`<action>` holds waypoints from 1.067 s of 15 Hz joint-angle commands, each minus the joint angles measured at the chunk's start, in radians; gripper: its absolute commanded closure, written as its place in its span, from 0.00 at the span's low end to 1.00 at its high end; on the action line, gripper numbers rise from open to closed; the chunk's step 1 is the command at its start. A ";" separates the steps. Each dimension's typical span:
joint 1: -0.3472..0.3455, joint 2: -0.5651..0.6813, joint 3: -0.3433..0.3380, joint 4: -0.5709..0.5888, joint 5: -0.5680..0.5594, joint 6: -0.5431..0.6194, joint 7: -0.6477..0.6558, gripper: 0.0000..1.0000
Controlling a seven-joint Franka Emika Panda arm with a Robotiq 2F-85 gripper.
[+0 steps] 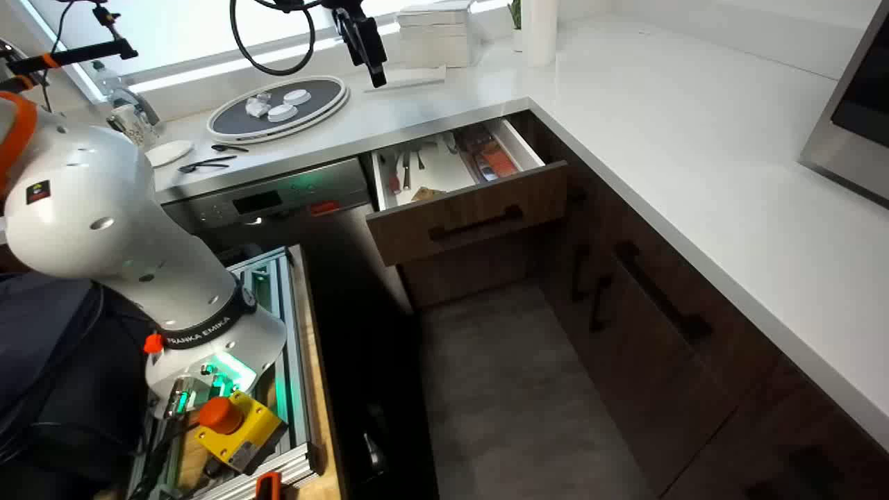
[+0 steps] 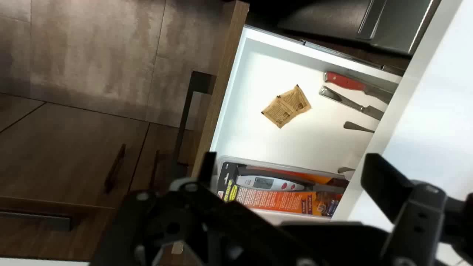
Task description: Close the drawer
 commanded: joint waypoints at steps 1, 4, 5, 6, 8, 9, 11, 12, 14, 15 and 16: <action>-0.006 0.000 0.005 0.002 0.003 -0.004 -0.003 0.00; -0.006 0.001 0.005 0.002 0.003 -0.003 -0.003 0.00; -0.006 0.001 0.005 0.002 0.003 -0.003 -0.003 0.00; -0.006 0.001 0.005 0.002 0.003 -0.003 -0.003 0.00; -0.006 0.001 0.005 0.002 0.003 -0.003 -0.003 0.00; -0.033 0.016 0.017 -0.013 -0.033 0.035 0.019 0.00; -0.062 0.044 0.022 -0.029 -0.071 0.065 0.040 0.00; -0.080 0.066 0.027 -0.044 -0.102 0.094 0.044 0.00; -0.110 0.123 0.027 -0.077 -0.148 0.176 0.060 0.00; -0.123 0.158 0.030 -0.094 -0.173 0.231 0.073 0.25; -0.139 0.194 0.035 -0.115 -0.208 0.300 0.085 0.27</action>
